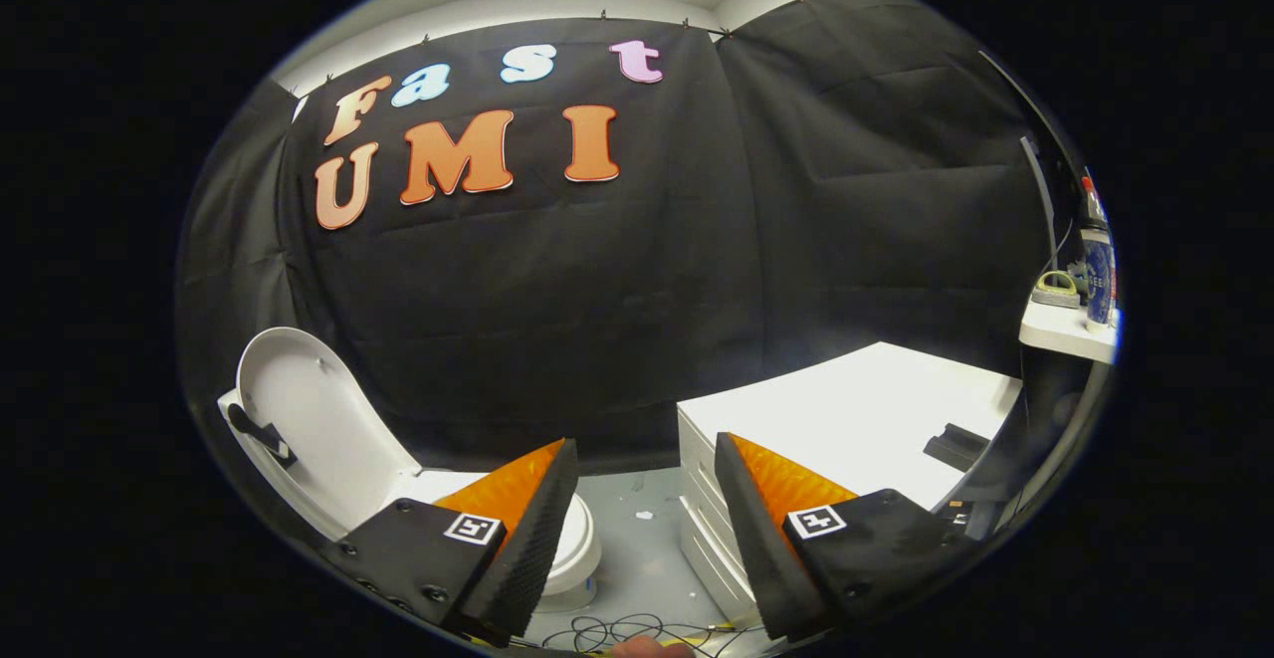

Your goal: Open the toilet lid.

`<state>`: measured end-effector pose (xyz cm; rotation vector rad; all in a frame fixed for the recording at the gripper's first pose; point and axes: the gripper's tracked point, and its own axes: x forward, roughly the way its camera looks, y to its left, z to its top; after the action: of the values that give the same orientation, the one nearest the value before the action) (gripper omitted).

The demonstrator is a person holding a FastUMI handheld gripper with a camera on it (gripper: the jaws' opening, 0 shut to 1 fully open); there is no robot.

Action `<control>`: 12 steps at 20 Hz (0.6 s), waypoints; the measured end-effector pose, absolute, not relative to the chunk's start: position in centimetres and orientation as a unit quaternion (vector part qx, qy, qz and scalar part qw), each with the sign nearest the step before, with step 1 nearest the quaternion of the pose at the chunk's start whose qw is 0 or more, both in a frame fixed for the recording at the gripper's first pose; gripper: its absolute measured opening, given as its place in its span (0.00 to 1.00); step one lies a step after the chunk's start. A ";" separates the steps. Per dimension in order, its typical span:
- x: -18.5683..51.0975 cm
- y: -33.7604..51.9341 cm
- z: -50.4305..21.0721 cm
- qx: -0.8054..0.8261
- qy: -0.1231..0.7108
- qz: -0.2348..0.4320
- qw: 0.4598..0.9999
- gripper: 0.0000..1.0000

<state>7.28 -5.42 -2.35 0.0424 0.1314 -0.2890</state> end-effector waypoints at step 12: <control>8.0 -4.3 -4.3 -0.005 0.083 -0.137 0.987 0.89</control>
<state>8.04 -4.26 -4.28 -0.0108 0.1673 -0.2750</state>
